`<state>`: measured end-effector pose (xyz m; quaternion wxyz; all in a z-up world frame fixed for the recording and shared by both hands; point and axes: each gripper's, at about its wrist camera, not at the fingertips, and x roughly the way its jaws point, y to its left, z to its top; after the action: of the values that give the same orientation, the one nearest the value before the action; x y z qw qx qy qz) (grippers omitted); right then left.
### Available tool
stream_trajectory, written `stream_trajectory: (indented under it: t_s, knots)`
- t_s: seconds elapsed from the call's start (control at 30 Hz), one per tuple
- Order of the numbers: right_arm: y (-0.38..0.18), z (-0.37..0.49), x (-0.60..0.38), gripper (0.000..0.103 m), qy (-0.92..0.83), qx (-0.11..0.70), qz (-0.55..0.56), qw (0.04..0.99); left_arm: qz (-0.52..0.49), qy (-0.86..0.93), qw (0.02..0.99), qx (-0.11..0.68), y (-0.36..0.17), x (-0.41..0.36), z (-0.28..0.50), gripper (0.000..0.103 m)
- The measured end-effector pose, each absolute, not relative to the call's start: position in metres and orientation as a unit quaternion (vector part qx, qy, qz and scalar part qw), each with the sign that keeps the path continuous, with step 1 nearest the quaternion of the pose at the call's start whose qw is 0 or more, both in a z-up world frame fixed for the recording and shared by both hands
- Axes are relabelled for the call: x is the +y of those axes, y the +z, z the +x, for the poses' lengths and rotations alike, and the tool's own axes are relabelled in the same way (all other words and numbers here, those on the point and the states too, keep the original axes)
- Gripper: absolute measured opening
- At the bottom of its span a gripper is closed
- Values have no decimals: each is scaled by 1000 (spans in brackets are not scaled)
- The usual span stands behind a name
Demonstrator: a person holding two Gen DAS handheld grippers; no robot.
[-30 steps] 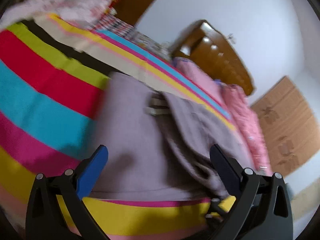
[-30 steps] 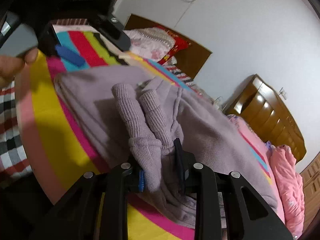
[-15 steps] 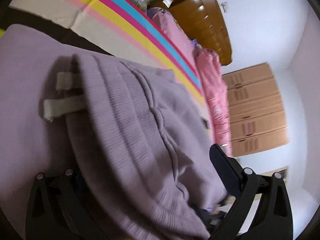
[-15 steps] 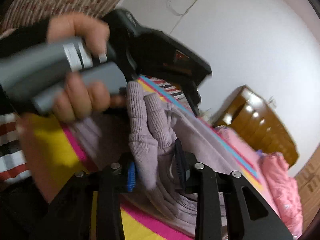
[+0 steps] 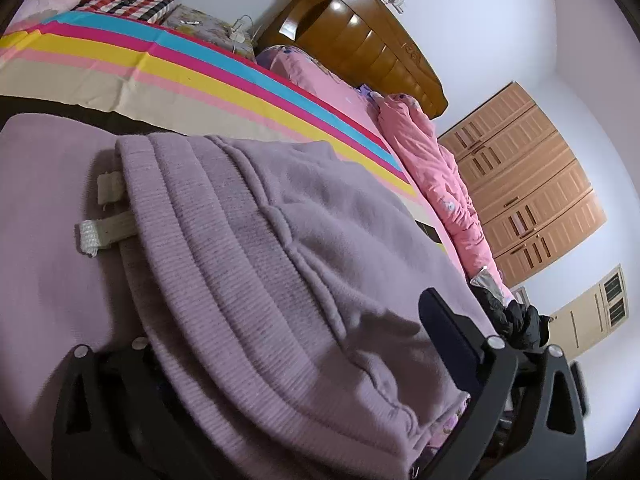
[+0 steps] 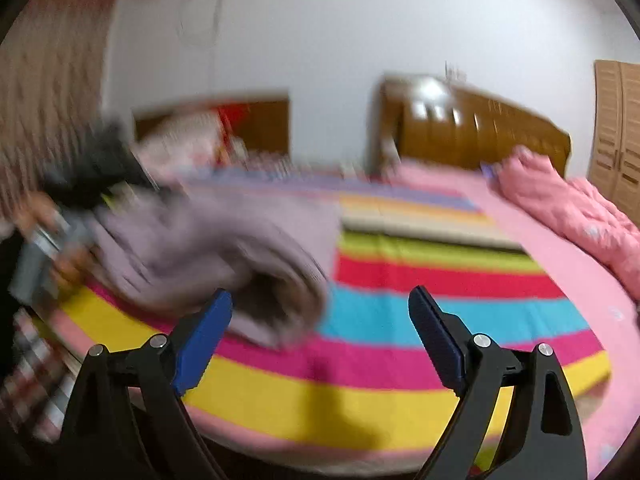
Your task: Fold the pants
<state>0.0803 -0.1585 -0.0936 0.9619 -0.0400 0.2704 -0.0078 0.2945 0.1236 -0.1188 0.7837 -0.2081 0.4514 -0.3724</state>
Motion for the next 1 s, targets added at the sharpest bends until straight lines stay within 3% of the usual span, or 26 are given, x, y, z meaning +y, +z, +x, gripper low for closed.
stream_trajectory:
  t_s: [0.07, 0.27, 0.33, 0.37, 0.4, 0.47, 0.6, 0.77, 0.83, 1.0]
  knots:
    - [-106, 96, -158, 86, -14, 307, -42, 951, -213, -369, 781, 456, -117, 120, 300, 101]
    - [-107, 129, -149, 85, -26, 320, -54, 946, -211, -359, 778, 470, -112, 116, 305, 101]
    - [-116, 125, -133, 84, -37, 329, -86, 940, -199, -341, 786, 475, -111, 115, 306, 84]
    - [-119, 122, -131, 84, -42, 323, -90, 941, -161, -316, 802, 481, -106, 108, 305, 49]
    - [-119, 121, -130, 84, -46, 323, -94, 941, -131, -315, 808, 480, -101, 102, 303, 35]
    - [-122, 120, -130, 85, -48, 325, -98, 939, -72, -315, 823, 467, -82, 87, 296, 28]
    - [-124, 129, -140, 86, -63, 330, -97, 937, 25, -325, 849, 417, -26, 65, 280, 26]
    - [-125, 125, -147, 86, -60, 334, -81, 937, -20, -335, 872, 356, 38, 126, 283, 24]
    - [-124, 123, -135, 86, -56, 325, -103, 938, -43, -324, 868, 375, 28, 155, 294, 24]
    - [-128, 124, -133, 88, -50, 325, -92, 940, -76, -256, 831, 488, -81, 201, 317, 26]
